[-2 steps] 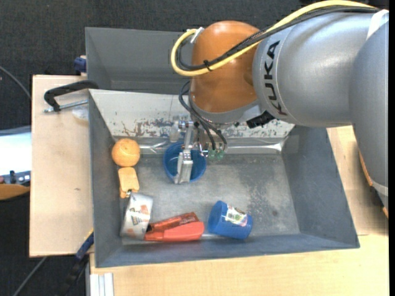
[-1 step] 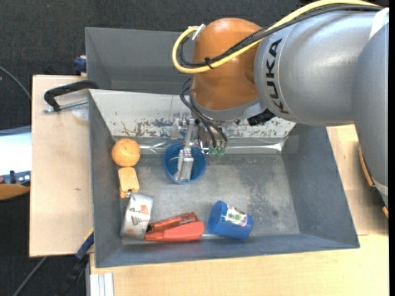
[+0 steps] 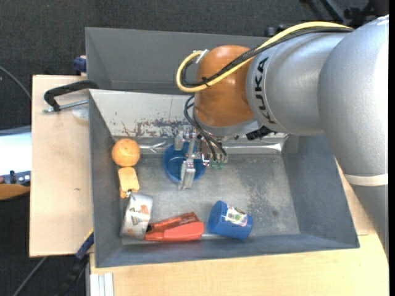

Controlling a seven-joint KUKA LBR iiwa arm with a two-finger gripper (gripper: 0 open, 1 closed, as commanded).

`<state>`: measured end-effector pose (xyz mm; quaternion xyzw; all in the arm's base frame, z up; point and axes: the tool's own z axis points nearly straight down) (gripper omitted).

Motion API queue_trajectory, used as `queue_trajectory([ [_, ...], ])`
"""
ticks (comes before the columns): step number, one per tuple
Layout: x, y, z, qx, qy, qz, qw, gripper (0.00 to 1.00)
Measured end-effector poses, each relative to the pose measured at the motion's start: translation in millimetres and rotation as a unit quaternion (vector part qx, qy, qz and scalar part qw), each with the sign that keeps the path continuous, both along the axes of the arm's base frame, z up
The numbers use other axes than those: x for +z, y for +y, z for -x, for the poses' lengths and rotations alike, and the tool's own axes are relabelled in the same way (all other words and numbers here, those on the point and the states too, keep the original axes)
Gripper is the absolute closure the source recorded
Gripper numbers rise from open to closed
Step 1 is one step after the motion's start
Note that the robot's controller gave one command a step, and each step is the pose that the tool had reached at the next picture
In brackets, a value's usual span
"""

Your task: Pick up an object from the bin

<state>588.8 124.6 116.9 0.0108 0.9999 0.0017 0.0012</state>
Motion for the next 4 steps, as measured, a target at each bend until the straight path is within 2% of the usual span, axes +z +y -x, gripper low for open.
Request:
queue_trajectory([
  [1, -48.5, -15.7, -4.8, 0.043, 0.0004, 0.001, 0.9991, 0.0],
  [2, -26.2, -20.3, -4.9, -0.034, -0.0012, -0.001, 0.9994, 0.0],
  [3, -36.9, -16.2, -5.8, 0.017, -0.0012, 0.0, 0.9999, 0.0],
  [4, -46.2, -13.2, -4.1, -0.075, -0.0001, -0.002, 0.9971, 1.0],
])
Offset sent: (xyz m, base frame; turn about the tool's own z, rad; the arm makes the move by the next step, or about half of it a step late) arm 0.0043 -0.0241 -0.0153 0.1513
